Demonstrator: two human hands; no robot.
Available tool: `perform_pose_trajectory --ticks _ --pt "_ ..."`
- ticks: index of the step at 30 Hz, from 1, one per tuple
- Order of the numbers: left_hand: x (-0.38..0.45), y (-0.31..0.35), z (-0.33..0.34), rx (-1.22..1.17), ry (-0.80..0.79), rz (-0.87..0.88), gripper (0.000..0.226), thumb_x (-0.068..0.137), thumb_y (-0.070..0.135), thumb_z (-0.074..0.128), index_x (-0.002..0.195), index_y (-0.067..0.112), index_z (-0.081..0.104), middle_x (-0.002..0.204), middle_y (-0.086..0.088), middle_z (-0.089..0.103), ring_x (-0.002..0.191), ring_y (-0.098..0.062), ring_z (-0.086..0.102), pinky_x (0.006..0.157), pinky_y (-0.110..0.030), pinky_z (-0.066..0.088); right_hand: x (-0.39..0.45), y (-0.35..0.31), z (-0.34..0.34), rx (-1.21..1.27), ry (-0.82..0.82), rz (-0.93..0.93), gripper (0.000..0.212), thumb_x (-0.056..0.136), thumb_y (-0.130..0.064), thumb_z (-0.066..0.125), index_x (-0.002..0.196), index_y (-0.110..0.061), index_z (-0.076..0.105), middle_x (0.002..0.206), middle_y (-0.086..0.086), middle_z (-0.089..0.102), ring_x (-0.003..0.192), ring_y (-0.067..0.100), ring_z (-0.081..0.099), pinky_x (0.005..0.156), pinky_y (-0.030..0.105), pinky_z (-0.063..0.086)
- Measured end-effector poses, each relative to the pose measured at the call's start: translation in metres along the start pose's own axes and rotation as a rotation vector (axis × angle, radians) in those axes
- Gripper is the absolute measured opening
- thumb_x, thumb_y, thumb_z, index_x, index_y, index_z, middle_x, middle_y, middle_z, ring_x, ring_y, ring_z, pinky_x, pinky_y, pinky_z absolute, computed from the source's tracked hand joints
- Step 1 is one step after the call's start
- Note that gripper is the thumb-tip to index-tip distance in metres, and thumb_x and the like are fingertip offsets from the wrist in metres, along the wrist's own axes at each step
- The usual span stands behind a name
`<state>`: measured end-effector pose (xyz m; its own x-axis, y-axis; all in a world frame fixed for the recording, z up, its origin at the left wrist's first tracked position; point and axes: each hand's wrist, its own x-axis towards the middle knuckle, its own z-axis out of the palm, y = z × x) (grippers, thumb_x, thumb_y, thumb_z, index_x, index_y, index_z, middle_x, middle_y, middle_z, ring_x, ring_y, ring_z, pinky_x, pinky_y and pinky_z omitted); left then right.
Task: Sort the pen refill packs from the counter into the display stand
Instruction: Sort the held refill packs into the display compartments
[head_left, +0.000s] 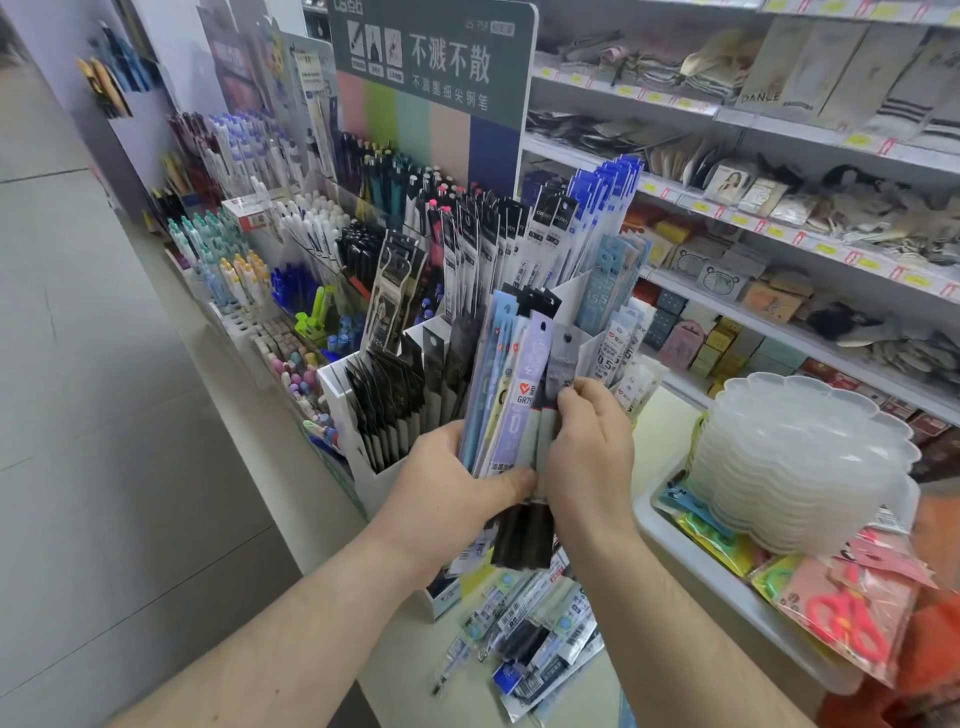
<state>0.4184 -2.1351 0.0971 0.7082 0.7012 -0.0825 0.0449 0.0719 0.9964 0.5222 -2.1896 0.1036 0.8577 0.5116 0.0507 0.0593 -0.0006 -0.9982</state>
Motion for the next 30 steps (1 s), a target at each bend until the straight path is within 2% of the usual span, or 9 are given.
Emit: perform_pose_trajectory --ticks 4,8,11,13,16,19,23,26,30 --pt "-0.003 -0.001 -0.003 0.017 0.04 -0.015 0.025 0.081 0.007 0.08 0.101 0.019 0.071 0.088 -0.007 0.075 0.077 -0.018 0.07 0.063 -0.024 0.054 -0.001 0.004 -0.001 0.066 -0.049 -0.027 0.018 0.097 -0.018 0.052 0.09 -0.025 0.067 0.086 -0.002 0.073 0.088 0.026 0.069 0.081 0.056 0.056" --pt "-0.006 0.003 -0.003 -0.011 0.004 0.002 0.023 0.08 0.011 0.082 0.099 0.015 0.07 0.088 -0.027 0.067 0.069 -0.031 0.061 0.055 -0.033 0.051 -0.003 0.007 0.003 0.04 -0.057 -0.016 0.017 0.099 -0.018 0.056 0.096 -0.025 0.071 0.088 -0.006 0.075 0.09 0.018 0.071 0.086 0.051 0.057" --pt "-0.007 0.005 -0.006 0.016 0.034 0.013 0.019 0.079 0.006 0.08 0.094 0.014 0.07 0.075 -0.016 0.065 0.064 -0.023 0.056 0.055 -0.032 0.048 -0.002 0.0 0.002 0.119 -0.21 0.084 0.026 0.101 -0.019 0.055 0.084 -0.014 0.075 0.089 0.009 0.076 0.088 0.031 0.071 0.085 0.057 0.056" --pt "-0.008 0.008 -0.008 0.031 0.056 0.01 0.02 0.08 0.004 0.078 0.094 0.015 0.068 0.073 -0.003 0.067 0.063 -0.017 0.06 0.054 -0.026 0.05 0.002 -0.007 -0.006 0.127 -0.32 0.121 0.028 0.1 -0.018 0.056 0.081 -0.007 0.073 0.08 0.013 0.074 0.074 0.03 0.066 0.077 0.053 0.057" --pt "-0.01 0.011 -0.014 -0.011 0.145 0.005 0.025 0.084 0.004 0.074 0.102 0.017 0.063 0.085 -0.001 0.076 0.07 -0.015 0.071 0.053 -0.022 0.052 0.024 -0.014 -0.023 0.137 -0.2 0.091 0.028 0.099 -0.018 0.058 0.074 -0.008 0.066 0.059 0.004 0.053 0.055 0.018 0.044 0.054 0.033 0.039" --pt "-0.011 0.013 -0.021 -0.042 0.228 0.023 0.02 0.085 0.006 0.074 0.099 0.016 0.063 0.088 -0.004 0.076 0.075 -0.018 0.073 0.054 -0.022 0.051 0.049 -0.022 -0.038 0.11 -0.019 -0.024 0.031 0.099 -0.018 0.06 0.068 -0.012 0.063 0.049 -0.007 0.048 0.046 0.01 0.035 0.048 0.027 0.028" --pt "-0.014 0.014 -0.024 -0.031 0.255 0.045 0.019 0.084 0.006 0.074 0.097 0.015 0.063 0.088 -0.007 0.076 0.076 -0.023 0.074 0.055 -0.024 0.052 0.066 -0.031 -0.044 -0.013 0.097 -0.194 0.028 0.093 -0.021 0.067 0.066 -0.018 0.065 0.055 -0.003 0.061 0.039 0.008 0.042 0.047 0.025 0.035" --pt "-0.016 0.014 -0.025 -0.025 0.262 0.041 0.018 0.085 0.006 0.074 0.097 0.015 0.064 0.087 -0.008 0.075 0.075 -0.022 0.074 0.056 -0.024 0.052 0.072 -0.033 -0.038 -0.108 0.092 -0.252 0.025 0.086 -0.033 0.069 0.064 -0.02 0.067 0.056 -0.006 0.065 0.044 0.009 0.047 0.055 0.031 0.04" --pt "-0.019 0.014 -0.026 -0.03 0.271 0.034 0.018 0.085 0.005 0.073 0.097 0.014 0.063 0.087 -0.008 0.075 0.071 -0.019 0.072 0.057 -0.026 0.054 0.073 -0.033 -0.021 -0.202 0.046 -0.287 0.025 0.087 -0.031 0.069 0.068 -0.015 0.069 0.06 -0.001 0.069 0.048 0.015 0.054 0.056 0.041 0.051"
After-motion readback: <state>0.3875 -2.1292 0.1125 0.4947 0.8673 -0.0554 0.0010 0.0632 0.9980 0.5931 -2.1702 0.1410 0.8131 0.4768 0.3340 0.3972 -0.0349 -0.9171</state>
